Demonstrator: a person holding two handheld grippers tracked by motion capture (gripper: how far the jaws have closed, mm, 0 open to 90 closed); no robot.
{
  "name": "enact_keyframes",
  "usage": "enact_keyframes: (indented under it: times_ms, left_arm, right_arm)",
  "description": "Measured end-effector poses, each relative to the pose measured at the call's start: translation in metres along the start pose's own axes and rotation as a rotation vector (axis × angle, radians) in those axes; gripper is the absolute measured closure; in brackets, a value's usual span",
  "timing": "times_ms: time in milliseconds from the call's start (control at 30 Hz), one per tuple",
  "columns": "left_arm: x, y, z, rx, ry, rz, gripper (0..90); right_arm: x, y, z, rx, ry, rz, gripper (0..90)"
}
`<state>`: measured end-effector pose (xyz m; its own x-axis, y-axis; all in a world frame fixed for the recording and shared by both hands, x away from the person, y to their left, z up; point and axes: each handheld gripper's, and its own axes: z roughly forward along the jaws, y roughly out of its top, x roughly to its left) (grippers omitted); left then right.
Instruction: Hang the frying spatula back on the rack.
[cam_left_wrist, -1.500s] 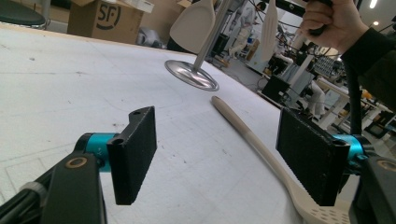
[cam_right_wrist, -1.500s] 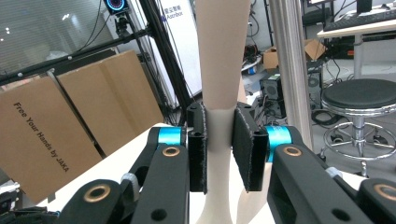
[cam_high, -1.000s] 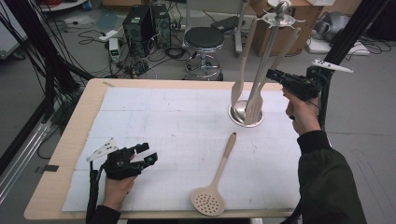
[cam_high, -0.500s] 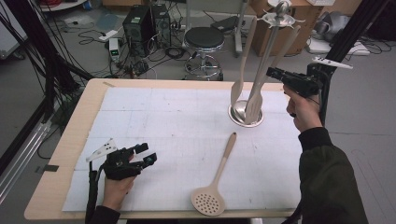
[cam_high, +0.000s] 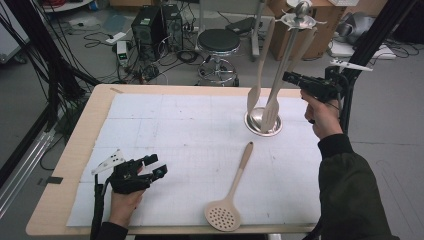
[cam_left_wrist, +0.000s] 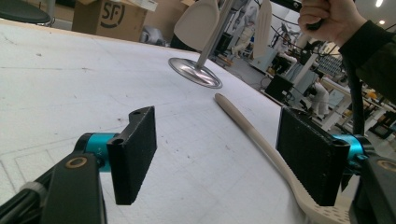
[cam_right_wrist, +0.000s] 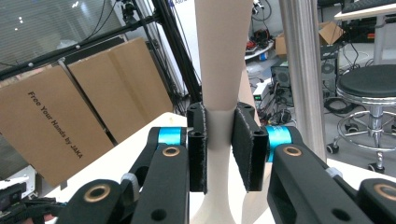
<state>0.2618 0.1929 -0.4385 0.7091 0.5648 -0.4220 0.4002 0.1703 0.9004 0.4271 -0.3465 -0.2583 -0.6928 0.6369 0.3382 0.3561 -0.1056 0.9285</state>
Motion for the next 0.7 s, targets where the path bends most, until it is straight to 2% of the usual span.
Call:
enact_keyframes:
  times_ms: [300,400,500,567,600,700]
  left_arm:
    - [-0.002,0.0,0.003,0.001,-0.009,0.005,29.5]
    - [-0.002,0.001,0.002,0.0,-0.01,0.003,29.5]
    - [-0.003,0.001,0.002,-0.004,-0.009,0.003,29.5]
    - [-0.003,0.001,0.002,-0.005,-0.009,0.002,29.5]
    - [-0.003,0.001,0.003,-0.007,-0.012,0.001,29.5]
    - [-0.004,0.001,0.003,-0.006,-0.013,0.003,29.5]
  right_arm:
    - [0.002,-0.002,-0.003,0.007,-0.036,-0.004,73.8]
    - [0.003,-0.001,-0.004,-0.005,-0.055,0.005,58.2]
    - [0.003,-0.002,-0.006,-0.012,-0.104,0.011,52.2]
    - [0.003,-0.002,-0.007,-0.018,-0.116,0.018,43.2]
    - [0.004,-0.002,-0.007,-0.02,-0.127,0.02,40.9]
    - [0.007,-0.005,-0.012,-0.051,-0.137,0.018,41.5]
